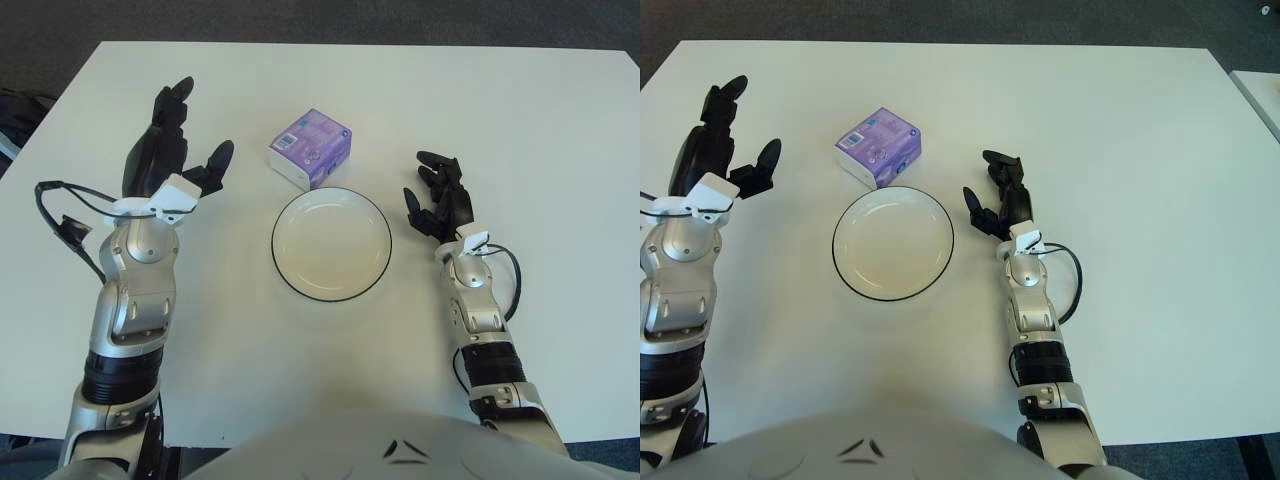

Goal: Put the tissue paper into the plate.

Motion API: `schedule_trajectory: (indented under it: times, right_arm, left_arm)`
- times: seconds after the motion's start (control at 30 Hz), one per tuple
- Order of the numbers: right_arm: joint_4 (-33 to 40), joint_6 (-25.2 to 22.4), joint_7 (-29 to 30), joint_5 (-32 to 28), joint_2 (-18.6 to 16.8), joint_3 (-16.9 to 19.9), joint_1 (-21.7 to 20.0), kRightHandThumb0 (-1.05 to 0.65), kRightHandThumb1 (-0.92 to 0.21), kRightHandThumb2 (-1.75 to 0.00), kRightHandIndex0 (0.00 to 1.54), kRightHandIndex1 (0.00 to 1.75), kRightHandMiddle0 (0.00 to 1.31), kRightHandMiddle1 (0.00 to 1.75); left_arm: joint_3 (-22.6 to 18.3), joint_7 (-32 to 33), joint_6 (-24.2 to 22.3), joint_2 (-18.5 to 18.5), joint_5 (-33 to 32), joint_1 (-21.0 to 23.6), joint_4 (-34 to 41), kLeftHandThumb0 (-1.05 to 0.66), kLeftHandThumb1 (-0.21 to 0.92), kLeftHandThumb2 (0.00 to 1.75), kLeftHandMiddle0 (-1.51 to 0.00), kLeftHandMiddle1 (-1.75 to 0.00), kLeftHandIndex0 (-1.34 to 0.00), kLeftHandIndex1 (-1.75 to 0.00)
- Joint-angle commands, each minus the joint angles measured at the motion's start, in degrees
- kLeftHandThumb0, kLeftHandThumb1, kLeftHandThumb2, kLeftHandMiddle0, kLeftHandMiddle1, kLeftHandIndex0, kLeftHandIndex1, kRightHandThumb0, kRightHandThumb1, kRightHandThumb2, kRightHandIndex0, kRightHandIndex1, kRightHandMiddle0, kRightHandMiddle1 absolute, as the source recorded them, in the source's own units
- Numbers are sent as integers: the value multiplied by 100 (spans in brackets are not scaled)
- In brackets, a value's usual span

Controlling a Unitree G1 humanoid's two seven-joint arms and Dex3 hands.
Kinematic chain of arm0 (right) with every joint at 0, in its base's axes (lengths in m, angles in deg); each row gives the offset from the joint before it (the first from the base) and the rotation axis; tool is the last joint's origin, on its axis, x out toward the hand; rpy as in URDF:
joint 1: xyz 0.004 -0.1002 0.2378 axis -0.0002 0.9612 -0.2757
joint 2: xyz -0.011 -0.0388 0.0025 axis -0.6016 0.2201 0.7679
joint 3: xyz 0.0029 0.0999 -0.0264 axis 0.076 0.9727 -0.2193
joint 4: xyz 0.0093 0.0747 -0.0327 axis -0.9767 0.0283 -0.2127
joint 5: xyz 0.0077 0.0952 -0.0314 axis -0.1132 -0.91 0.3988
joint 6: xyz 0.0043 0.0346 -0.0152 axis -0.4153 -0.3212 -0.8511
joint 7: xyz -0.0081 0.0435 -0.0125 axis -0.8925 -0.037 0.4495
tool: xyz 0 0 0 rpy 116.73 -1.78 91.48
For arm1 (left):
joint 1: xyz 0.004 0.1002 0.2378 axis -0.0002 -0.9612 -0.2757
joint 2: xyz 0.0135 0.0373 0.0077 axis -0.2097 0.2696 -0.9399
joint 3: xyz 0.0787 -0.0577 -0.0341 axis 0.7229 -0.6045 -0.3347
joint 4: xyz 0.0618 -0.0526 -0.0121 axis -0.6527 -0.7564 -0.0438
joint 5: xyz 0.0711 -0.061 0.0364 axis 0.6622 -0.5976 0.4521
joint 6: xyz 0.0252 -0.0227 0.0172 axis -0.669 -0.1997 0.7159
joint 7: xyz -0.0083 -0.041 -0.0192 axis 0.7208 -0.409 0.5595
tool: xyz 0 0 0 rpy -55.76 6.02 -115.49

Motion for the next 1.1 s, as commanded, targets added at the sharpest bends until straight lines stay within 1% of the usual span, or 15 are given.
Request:
schedule_trajectory:
  times: [0.0,0.07,0.1,0.17,0.23,0.3,0.43,0.53,0.7,0.8,0.9,1.07]
  right_arm:
    - [-616,-410,-42,-22,-44,-17,357,-50,-70,-64,42,61,0,97]
    - [-673,-401,-58,-40,-45,-12,321,-49,-70,-64,42,61,0,96]
    - [-689,-397,-62,-44,-45,-10,311,-49,-70,-64,42,61,0,96]
    - [-764,-371,-68,-54,-49,-5,271,-48,-69,-66,42,62,0,96]
    - [-835,-334,-69,-57,-55,-4,238,-45,-69,-68,41,63,0,95]
    - [-895,-298,-59,-52,-63,-1,212,-45,-68,-69,41,63,0,95]
    - [-966,-250,-47,-48,-70,7,180,-45,-68,-71,40,64,0,94]
    - [-1109,-177,-26,-24,-75,8,102,-44,-68,-71,39,64,0,93]
    - [-1170,-122,-23,-20,-75,9,81,-44,-69,-72,38,65,0,92]
    - [-1320,-67,0,-27,-89,28,2,-43,-69,-72,38,65,0,90]
    - [-1423,-40,25,-19,-96,37,-54,-44,-70,-72,37,66,0,89]
    - [-1590,-1,71,-16,-103,47,-147,-45,-70,-71,37,66,0,89]
  left_arm:
    - [202,-49,-131,-125,344,270,-169,-82,92,79,-25,-1,0,-47]
    - [362,-142,-293,-178,586,540,-264,-83,92,80,-24,-1,0,-44]
    - [401,-172,-340,-182,653,610,-287,-83,92,81,-24,0,0,-42]
    - [582,-219,-415,-213,885,888,-486,-84,92,82,-23,0,0,-39]
    - [904,-268,-517,-235,1262,1243,-884,-85,92,83,-22,0,0,-35]
    - [1148,-350,-635,-242,1562,1488,-1191,-86,92,83,-20,0,0,-32]
    - [1274,-426,-738,-214,1763,1636,-1371,-87,92,84,-18,0,0,-27]
    - [1521,-650,-761,-395,2089,1848,-1692,-89,92,87,-16,0,0,-25]
    - [1663,-870,-649,-531,2218,2159,-2193,-92,92,89,-14,0,0,-24]
    - [1916,-988,-405,-582,2264,2610,-2894,-94,92,90,-13,0,0,-22]
    - [2126,-1064,-322,-540,2364,2891,-3247,-96,92,92,-14,0,0,-21]
    - [2439,-1194,-247,-459,2516,3219,-3744,-98,92,94,-17,-2,0,-23]
